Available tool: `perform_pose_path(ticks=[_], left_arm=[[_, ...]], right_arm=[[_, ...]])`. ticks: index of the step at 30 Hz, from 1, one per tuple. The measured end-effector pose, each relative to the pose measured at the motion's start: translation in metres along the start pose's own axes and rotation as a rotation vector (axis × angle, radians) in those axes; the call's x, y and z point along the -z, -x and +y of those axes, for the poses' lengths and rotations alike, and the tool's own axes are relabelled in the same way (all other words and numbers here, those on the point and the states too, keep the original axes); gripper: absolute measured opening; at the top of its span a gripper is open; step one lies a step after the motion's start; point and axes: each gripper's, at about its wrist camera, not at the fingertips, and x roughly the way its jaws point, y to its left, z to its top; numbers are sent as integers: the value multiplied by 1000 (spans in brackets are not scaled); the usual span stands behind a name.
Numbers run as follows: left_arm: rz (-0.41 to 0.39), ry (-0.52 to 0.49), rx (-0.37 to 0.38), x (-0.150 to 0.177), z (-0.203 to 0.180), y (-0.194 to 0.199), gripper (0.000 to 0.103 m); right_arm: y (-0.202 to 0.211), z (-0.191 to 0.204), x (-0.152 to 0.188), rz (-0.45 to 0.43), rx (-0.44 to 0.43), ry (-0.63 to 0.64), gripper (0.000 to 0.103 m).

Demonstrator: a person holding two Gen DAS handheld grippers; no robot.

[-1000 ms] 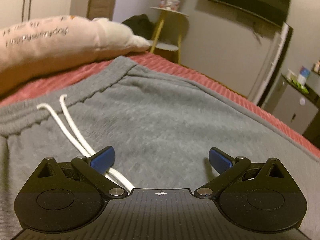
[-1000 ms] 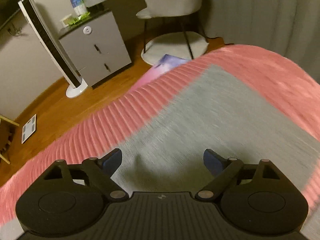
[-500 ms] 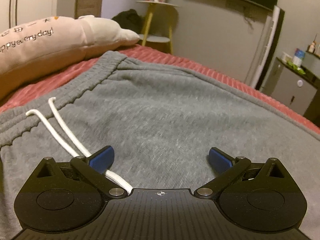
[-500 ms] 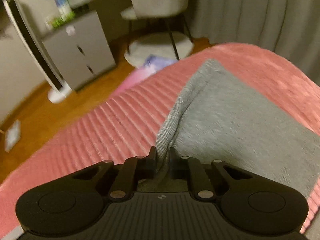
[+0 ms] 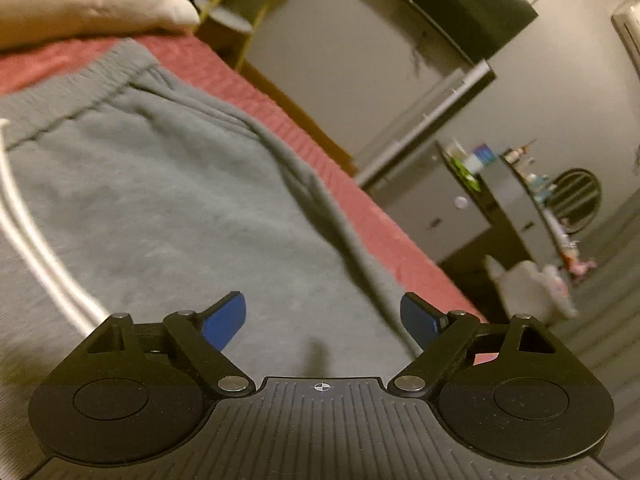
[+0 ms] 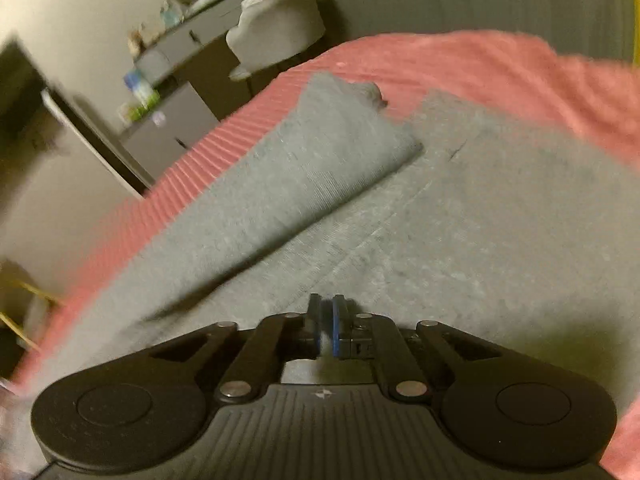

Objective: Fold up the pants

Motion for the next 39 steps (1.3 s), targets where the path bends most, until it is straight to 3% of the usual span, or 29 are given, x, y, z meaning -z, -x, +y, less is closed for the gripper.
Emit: perform_pose_path(ticks=[2, 3, 4, 5, 9, 12, 15, 16, 17, 18, 19, 20, 24, 28, 31, 33, 36, 39], left_arm=[[36, 8, 37, -15, -5, -12, 86], [48, 16, 44, -24, -8, -20, 86], [62, 24, 51, -31, -9, -29, 84], [87, 42, 41, -40, -8, -40, 82], [189, 165, 22, -63, -1, -85, 64], [202, 218, 27, -75, -4, -109, 64], [323, 214, -6, -77, -9, -147, 61], [360, 219, -45, -75, -7, -157, 46], [362, 218, -72, -74, -7, -161, 38], [356, 213, -88, -75, -7, -161, 21], [356, 206, -85, -77, -8, -159, 7], [348, 200, -70, -78, -9, -154, 7], [242, 119, 29, -77, -22, -99, 7], [132, 13, 156, -64, -30, 0, 7], [84, -30, 224, -35, -21, 76, 7], [82, -55, 224, -8, -12, 113, 7], [143, 35, 195, 38, 20, 140, 7], [217, 57, 69, 69, 44, 136, 7]], right_arm=[[-12, 0, -15, -8, -72, -39, 36], [-25, -1, -21, 2, -87, -60, 44], [-38, -1, -26, 26, -104, -79, 60], [-50, -1, -28, 57, -107, -109, 62], [-85, -8, -38, 75, -143, -223, 62], [-97, 1, -39, 76, -166, -261, 65], [-107, 3, -39, 69, -158, -259, 60], [-108, 3, -40, 69, -157, -259, 54], [-111, 4, -42, 75, -153, -268, 44], [-111, 3, -42, 87, -153, -288, 38], [-109, 0, -39, 101, -152, -309, 23], [-113, -1, -39, 110, -158, -331, 12], [-98, 2, -41, 84, -174, -357, 8], [-41, 5, -49, -15, -249, -313, 5], [15, -4, -51, -103, -292, -253, 5], [51, -19, -44, -142, -295, -223, 5], [86, -47, -25, -158, -239, -179, 5], [86, -79, -2, -104, -137, -184, 5]])
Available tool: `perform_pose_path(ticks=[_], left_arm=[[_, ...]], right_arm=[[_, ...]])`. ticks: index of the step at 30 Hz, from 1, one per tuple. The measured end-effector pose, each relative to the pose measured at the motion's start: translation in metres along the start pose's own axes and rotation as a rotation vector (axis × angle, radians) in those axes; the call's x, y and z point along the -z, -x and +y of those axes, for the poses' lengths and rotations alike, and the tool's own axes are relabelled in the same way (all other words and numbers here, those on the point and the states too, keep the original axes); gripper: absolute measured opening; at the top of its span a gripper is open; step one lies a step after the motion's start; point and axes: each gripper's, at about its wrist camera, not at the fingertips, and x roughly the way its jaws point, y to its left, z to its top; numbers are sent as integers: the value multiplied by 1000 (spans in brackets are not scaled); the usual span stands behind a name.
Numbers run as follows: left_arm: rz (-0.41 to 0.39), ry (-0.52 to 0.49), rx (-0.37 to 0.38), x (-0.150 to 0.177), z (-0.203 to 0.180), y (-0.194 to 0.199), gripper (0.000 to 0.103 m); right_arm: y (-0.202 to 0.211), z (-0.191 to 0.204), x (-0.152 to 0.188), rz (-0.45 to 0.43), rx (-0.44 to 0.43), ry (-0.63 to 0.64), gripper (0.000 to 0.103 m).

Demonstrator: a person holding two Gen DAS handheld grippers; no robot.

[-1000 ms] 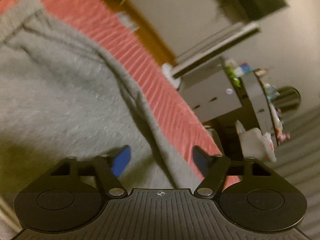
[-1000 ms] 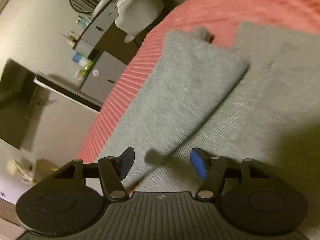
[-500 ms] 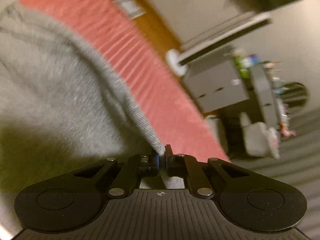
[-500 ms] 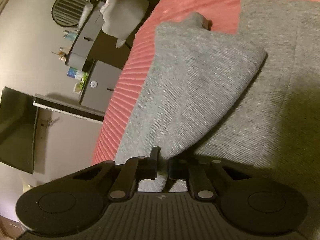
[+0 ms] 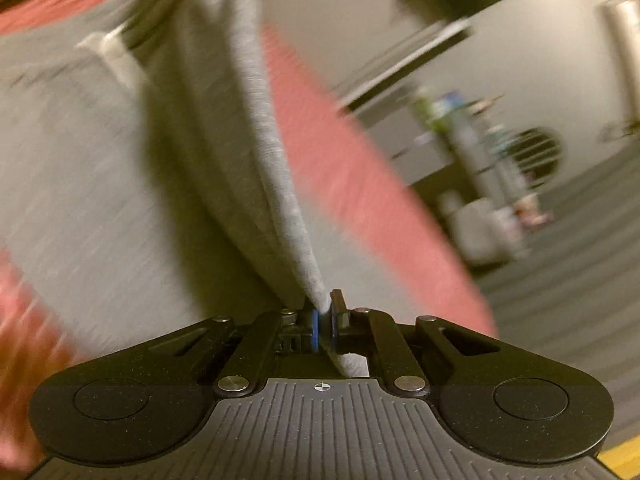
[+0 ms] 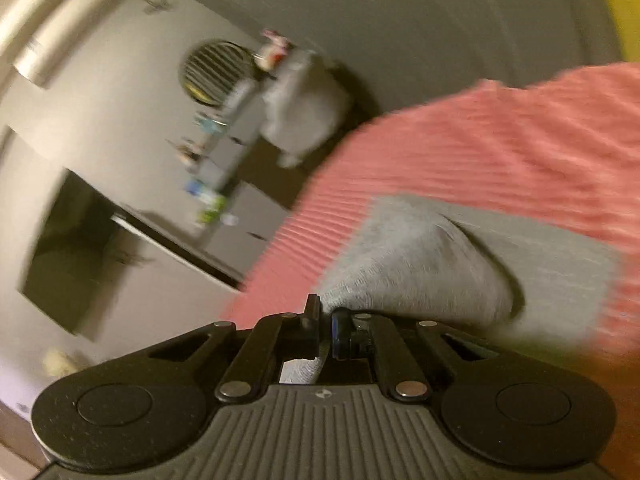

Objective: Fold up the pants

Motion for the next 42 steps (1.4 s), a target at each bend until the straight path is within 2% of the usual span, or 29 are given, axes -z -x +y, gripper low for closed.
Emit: perform_pose_path(ticks=[2, 3, 4, 6, 7, 9, 10, 11, 13, 14, 15, 16, 17, 18, 21, 24, 27, 29, 30, 31, 32, 33, 34, 35, 36, 37, 38, 40, 42], left_arm=[[10, 15, -34, 7, 9, 0, 17], [-21, 25, -56, 6, 14, 8, 28], [-69, 26, -53, 3, 17, 13, 53], [-178, 51, -125, -7, 20, 26, 78], [-231, 52, -138, -17, 23, 30, 83], [-251, 69, -177, -37, 28, 28, 84], [-265, 86, -196, -46, 32, 25, 87], [-260, 77, -207, -56, 35, 18, 88], [-209, 106, -310, -69, 41, 3, 79], [-181, 121, -326, -74, 46, -4, 74], [-152, 142, -332, -77, 51, -7, 54], [-134, 174, -328, -81, 55, -8, 35], [-131, 197, -311, -85, 54, -12, 26], [-139, 218, -290, -87, 55, -7, 12], [-195, 221, -207, -94, 53, 18, 12], [-259, 147, -140, -95, 38, 45, 11], [-236, 74, -191, -86, 41, 54, 12], [-178, 70, -279, -77, 53, 47, 14], [-143, 89, -350, -76, 56, 41, 22], [-144, 113, -412, -73, 62, 43, 23], [-176, 115, -436, -71, 62, 50, 27], [-224, 106, -471, -68, 59, 62, 40], [-288, 87, -537, -66, 50, 71, 52], [-375, 51, -608, -61, 37, 82, 58], [-461, -9, -647, -57, 20, 88, 68], [-527, -91, -646, -54, 1, 88, 75], [-546, -158, -622, -53, -15, 82, 78], [-492, -297, -517, -46, -49, 62, 83], [-402, -373, -420, -39, -78, 26, 83]], right_arm=[[-7, -22, 11, 35, 69, -23, 6], [-12, -32, 15, 54, 106, -32, 8], [-13, -37, 19, 61, 129, -39, 9], [-15, -44, 23, 71, 111, -58, 10], [-16, -45, 24, 84, 93, -73, 19], [-22, -44, 23, 107, 36, -97, 40], [-27, -41, 21, 116, 11, -101, 55], [-31, -39, 21, 120, 2, -100, 62], [-39, -34, 19, 123, 3, -93, 63], [-44, -32, 18, 124, 10, -97, 63], [-47, -31, 17, 125, 13, -99, 62], [-49, -30, 15, 126, 21, -100, 47], [-52, -29, 14, 135, 28, -99, 21], [-54, -27, 12, 150, 33, -95, 11], [-44, -17, 7, 120, 53, -19, 6], [-21, -10, -2, 47, -4, 23, 5], [-4, -16, -4, -13, 21, 80, 5], [-3, -27, 1, -16, 92, 122, 5], [-6, -35, 2, 3, 140, 125, 6], [-8, -41, 3, 19, 196, 128, 6], [-8, -45, 3, 18, 252, 138, 11], [-2, -47, 2, -11, 287, 150, 14], [4, -45, 1, -47, 323, 168, 27], [9, -38, 1, -87, 363, 202, 35], [12, -28, 1, -129, 389, 258, 36], [13, -16, 3, -161, 400, 313, 36], [12, -3, 7, -182, 398, 358, 36], [-1, 29, 21, -175, 339, 441, 37], [-28, 69, 50, -102, 233, 547, 40]])
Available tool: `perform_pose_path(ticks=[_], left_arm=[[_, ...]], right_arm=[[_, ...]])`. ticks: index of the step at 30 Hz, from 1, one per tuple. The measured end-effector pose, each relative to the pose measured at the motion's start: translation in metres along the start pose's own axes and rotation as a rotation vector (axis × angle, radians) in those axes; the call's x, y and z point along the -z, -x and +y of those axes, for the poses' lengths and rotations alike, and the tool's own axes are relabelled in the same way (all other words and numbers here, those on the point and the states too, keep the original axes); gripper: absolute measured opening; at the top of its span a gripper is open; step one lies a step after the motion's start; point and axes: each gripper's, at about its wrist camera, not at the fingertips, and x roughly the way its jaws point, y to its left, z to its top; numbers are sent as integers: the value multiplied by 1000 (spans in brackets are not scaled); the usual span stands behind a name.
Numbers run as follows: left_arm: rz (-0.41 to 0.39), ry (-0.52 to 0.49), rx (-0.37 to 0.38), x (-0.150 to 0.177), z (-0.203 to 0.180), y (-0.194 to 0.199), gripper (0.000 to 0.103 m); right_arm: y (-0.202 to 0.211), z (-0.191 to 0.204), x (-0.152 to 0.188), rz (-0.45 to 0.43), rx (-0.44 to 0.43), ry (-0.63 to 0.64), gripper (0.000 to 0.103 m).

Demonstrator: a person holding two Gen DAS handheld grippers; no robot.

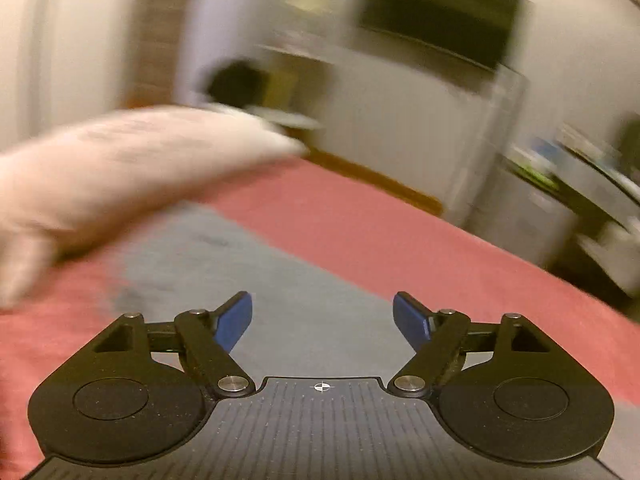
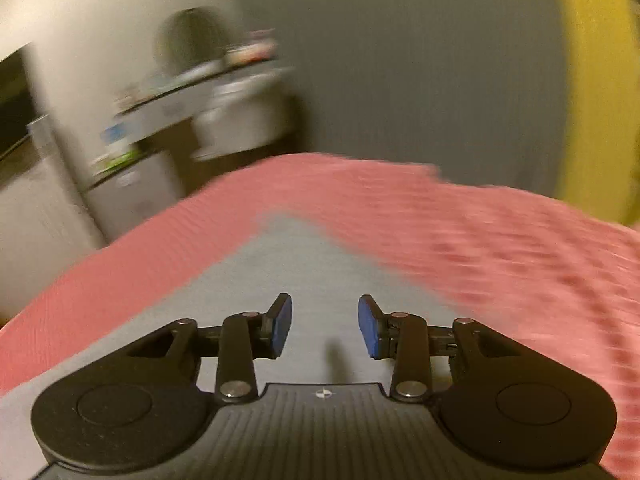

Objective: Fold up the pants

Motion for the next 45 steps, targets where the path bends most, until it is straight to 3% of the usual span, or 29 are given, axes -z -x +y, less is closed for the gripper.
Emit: perform_pose_path(ticks=[3, 6, 8, 9, 11, 12, 15, 16, 18, 20, 22, 24, 27, 29, 30, 33, 35, 42, 45], left_arm=[[109, -87, 97, 22, -62, -34, 83], [185, -137, 155, 45, -103, -62, 83], [207, -229, 187, 59, -118, -73, 85], [209, -290, 156, 64, -121, -83, 86], [202, -420, 106, 82, -121, -87, 93], [176, -467, 96, 90, -114, -83, 99], [139, -503, 132, 92, -92, -79, 99], [134, -497, 111, 90, -83, -76, 99], [151, -421, 60, 87, -65, -67, 99], [182, -277, 15, 81, -45, -59, 98], [197, -153, 17, 75, -26, -55, 98], [209, -101, -4, 69, -22, -56, 98], [228, -73, -34, 71, -20, -51, 98], [234, -64, -39, 78, -21, -45, 98], [245, -45, -39, 77, -17, -43, 98], [268, 66, -48, 74, -6, -39, 98], [272, 160, -30, 73, 8, -35, 97], [271, 352, -10, 68, 43, -19, 89], [297, 379, 2, 69, 50, -18, 85]], right_arm=[[-19, 96, 28, 88, -230, 233, 53], [-24, 172, 65, 107, -404, 459, 62], [-30, 198, 85, 126, -433, 558, 70], [-36, 202, 92, 141, -429, 602, 72], [-43, 195, 97, 127, -403, 638, 93], [-47, 182, 93, 125, -379, 614, 96], [-51, 132, 75, 154, -283, 472, 97], [-53, 112, 67, 160, -237, 416, 97], [-48, 50, 49, 165, -68, 296, 94], [-27, -2, 36, 135, 32, 160, 88], [5, -63, 28, 102, 47, -62, 87], [36, -120, 29, 64, 27, -314, 86], [58, -176, 48, 56, -20, -571, 62], [53, -189, 57, 81, -97, -689, 45], [51, -190, 60, 85, -140, -720, 43], [38, -178, 60, 92, -161, -731, 36], [28, -173, 58, 91, -183, -765, 24], [33, -156, 41, 41, -163, -659, 22], [25, -158, 41, 84, -203, -659, 22]])
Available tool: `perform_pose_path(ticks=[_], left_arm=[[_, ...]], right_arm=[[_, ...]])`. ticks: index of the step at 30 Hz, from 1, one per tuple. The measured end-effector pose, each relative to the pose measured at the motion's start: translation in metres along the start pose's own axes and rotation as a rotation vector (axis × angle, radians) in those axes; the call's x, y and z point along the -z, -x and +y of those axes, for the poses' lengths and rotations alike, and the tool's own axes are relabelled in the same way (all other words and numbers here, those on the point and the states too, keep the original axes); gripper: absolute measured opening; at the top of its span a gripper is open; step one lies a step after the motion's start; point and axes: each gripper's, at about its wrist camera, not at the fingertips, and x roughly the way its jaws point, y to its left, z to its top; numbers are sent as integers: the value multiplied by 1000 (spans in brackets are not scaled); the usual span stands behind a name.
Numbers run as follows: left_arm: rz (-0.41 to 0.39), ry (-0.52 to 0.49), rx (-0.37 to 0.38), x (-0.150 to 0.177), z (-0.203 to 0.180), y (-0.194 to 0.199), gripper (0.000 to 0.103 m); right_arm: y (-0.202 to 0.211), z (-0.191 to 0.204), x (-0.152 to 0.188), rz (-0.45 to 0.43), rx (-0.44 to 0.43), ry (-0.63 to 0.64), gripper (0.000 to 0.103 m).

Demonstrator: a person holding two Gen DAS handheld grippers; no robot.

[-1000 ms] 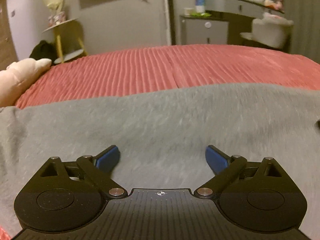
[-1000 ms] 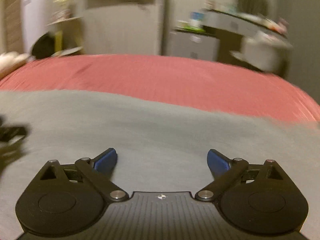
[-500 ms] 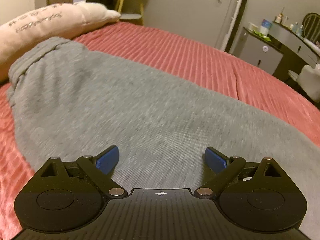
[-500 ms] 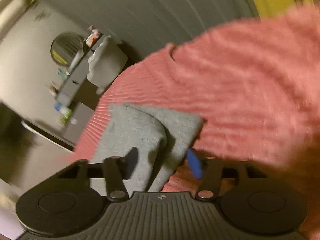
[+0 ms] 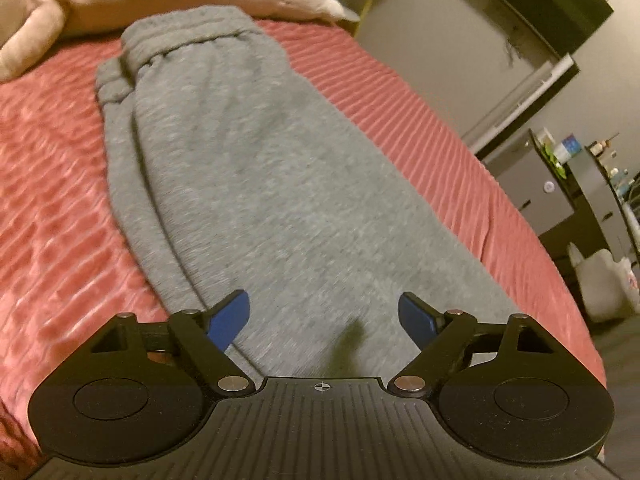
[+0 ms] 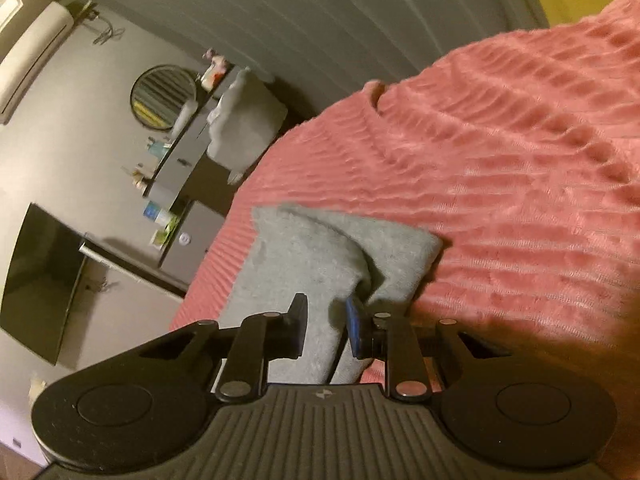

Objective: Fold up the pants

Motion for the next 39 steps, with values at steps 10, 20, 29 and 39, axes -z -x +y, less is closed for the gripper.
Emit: perform_pose_path(ticks=[10, 20, 29, 39], left_arm=[[95, 214, 8, -8, 40, 4, 71], [47, 277, 63, -18, 49, -5, 52], [-71, 216, 63, -24, 37, 7, 51], [30, 398, 98, -36, 59, -36, 59]], right_arm=[[-18, -3, 8, 83, -31, -41, 34], [-31, 7, 3, 64, -11, -4, 29], [-30, -2, -8, 43, -26, -51, 38], [-49, 6, -10, 37, 5, -28, 38]])
